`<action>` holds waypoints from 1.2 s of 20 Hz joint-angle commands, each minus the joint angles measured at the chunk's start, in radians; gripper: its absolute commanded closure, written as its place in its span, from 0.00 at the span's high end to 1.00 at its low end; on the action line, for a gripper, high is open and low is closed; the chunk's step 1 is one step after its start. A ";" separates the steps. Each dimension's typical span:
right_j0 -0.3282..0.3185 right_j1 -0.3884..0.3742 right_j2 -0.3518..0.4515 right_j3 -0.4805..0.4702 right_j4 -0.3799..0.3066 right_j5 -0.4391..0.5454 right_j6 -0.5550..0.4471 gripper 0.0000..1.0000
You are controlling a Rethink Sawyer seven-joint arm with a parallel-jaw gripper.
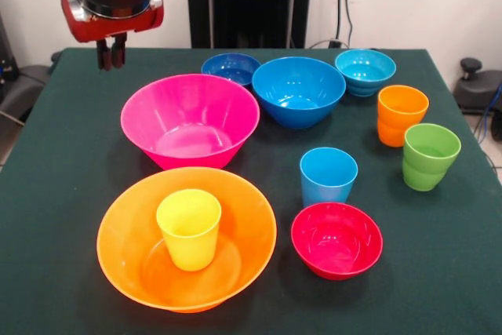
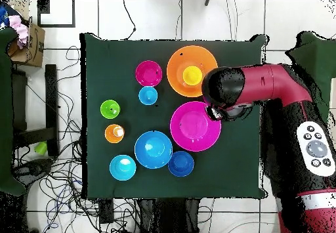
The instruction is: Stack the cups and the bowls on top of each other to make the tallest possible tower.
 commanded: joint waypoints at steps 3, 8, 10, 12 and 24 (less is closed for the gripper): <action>-0.008 0.113 0.027 0.123 -0.015 -0.269 -0.075 0.00; -0.003 0.109 0.010 0.128 0.003 -0.275 -0.078 0.00; -0.001 0.109 0.005 0.128 0.004 -0.288 -0.078 0.00; -0.003 0.113 0.003 0.127 0.010 -0.288 -0.090 1.00; -0.034 0.103 -0.015 0.153 -0.022 -0.309 -0.112 1.00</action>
